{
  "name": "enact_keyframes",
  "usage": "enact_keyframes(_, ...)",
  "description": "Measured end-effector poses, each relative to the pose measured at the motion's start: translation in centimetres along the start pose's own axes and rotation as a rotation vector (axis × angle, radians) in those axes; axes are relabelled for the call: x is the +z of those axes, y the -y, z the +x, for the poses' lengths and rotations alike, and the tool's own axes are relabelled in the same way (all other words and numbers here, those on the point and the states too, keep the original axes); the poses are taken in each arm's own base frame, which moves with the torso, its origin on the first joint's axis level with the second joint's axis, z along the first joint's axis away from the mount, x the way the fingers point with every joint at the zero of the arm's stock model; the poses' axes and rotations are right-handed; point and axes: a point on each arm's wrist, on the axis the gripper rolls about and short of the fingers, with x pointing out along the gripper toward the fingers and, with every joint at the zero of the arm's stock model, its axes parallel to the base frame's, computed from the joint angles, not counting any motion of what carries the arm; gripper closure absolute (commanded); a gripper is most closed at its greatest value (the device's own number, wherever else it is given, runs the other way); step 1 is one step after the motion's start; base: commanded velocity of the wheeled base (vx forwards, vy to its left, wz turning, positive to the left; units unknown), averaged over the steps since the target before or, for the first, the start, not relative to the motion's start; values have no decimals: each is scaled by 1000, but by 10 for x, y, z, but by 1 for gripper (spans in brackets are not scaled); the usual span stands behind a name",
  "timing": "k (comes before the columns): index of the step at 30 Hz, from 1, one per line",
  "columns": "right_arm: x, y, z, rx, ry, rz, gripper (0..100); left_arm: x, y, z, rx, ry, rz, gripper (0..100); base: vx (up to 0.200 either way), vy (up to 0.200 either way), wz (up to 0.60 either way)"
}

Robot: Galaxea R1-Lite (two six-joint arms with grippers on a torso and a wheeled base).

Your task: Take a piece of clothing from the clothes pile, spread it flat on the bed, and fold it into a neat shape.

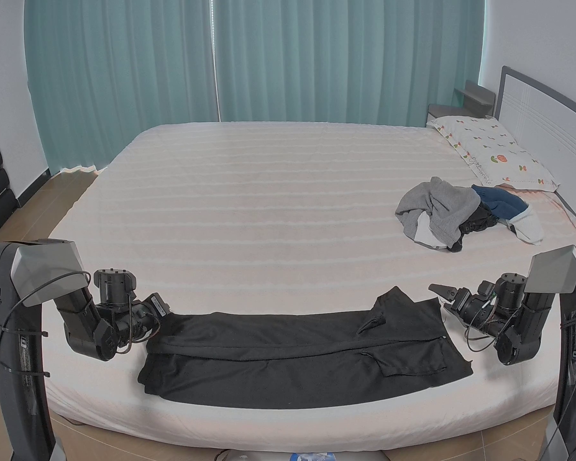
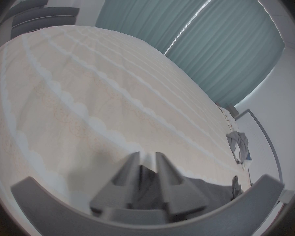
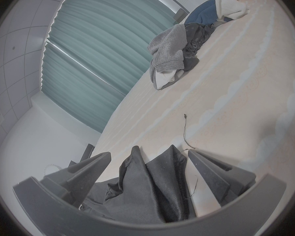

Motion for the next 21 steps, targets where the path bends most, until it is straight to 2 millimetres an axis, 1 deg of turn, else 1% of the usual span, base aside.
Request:
enact_keyframes(6, 1, -1, 4, -10, 17, -6, 0, 2, -1, 2, 23, 58, -94, 100, 0, 0, 0)
enact_keyframes(17, -2, 0, 14, -25, -16, 2, 0, 2, -4, 1, 40, 68, -125, 100, 0, 0, 0)
enact_keyframes(18, -3, 0, 14, -24, -18, 1, 100, 2, -4, 1, 43, 71, -136, 100, 0, 0, 0)
enact_keyframes(21, -4, -1, 16, -21, -21, -3, 100, 2, -4, 1, 46, 74, -147, 100, 0, 0, 0)
